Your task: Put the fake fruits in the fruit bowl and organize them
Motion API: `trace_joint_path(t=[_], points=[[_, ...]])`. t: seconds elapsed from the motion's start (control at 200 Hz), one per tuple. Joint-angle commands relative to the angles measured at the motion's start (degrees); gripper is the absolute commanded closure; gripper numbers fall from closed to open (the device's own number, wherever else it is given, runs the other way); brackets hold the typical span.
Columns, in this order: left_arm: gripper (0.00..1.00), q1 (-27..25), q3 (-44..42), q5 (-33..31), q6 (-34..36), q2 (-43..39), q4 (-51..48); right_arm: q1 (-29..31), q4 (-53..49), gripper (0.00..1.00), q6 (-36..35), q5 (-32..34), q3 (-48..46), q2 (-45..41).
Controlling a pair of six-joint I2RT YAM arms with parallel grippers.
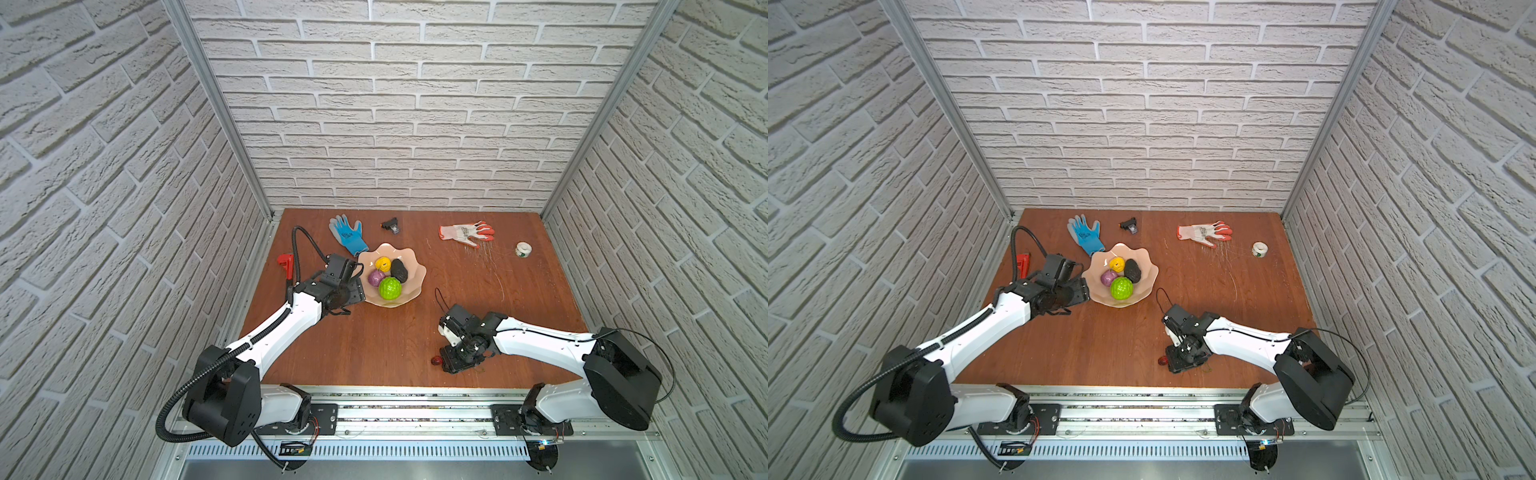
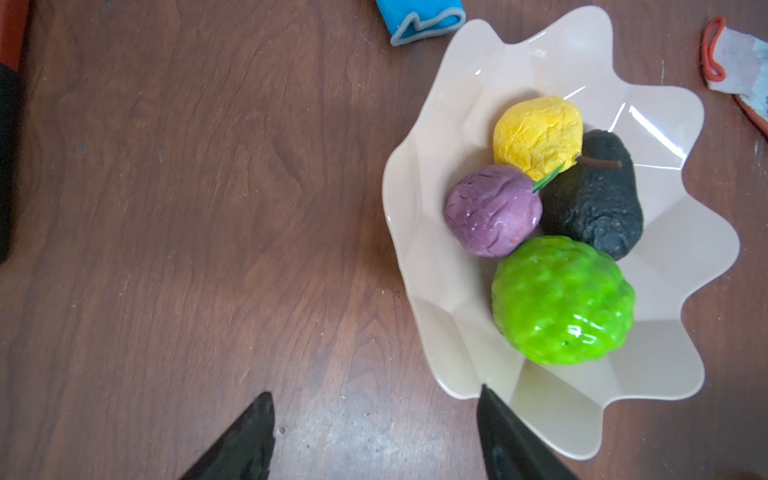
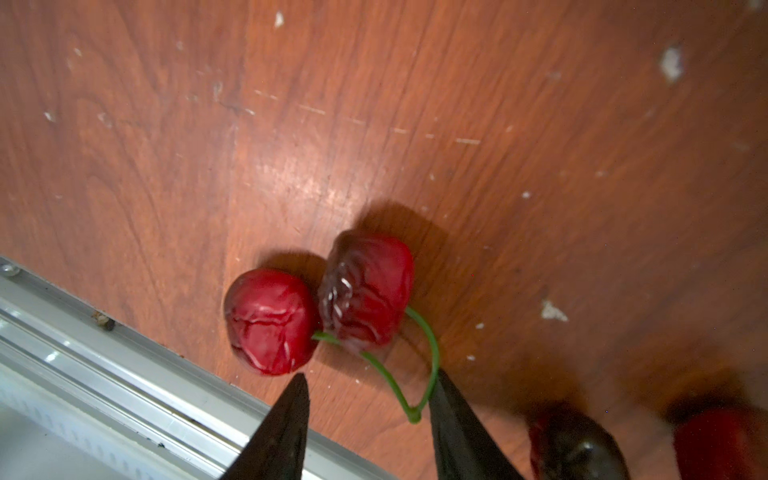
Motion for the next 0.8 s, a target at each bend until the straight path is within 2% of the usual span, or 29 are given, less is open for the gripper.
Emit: trace_joint_path(t=[0.0, 0.065, 0.49, 0.565, 0.61, 0.795], points=[[0.24, 0.2, -0.5, -0.5, -0.2, -0.3, 0.8, 0.4, 1.1, 0.55, -0.6, 0.0, -1.0, 0.4], [0.24, 0.2, -0.5, -0.4, -0.3, -0.3, 0.9, 0.4, 1.1, 0.58, -0.7, 0.0, -0.9, 0.3], [0.24, 0.2, -0.5, -0.6, -0.3, -0.4, 1.0, 0.4, 2.0, 0.67, -1.1, -1.6, -0.6, 1.1], [0.24, 0.2, -0.5, -0.6, -0.3, -0.4, 1.0, 0.4, 1.9, 0.70, -1.3, -1.7, -0.2, 1.1], [0.24, 0.2, -0.5, -0.5, -0.3, -0.2, 1.0, 0.4, 1.8, 0.77, -1.4, -1.9, -0.1, 1.3], [0.23, 0.3, -0.4, -0.3, -0.2, 0.1, 1.0, 0.4, 1.9, 0.80, -1.8, -2.4, 0.5, 1.8]])
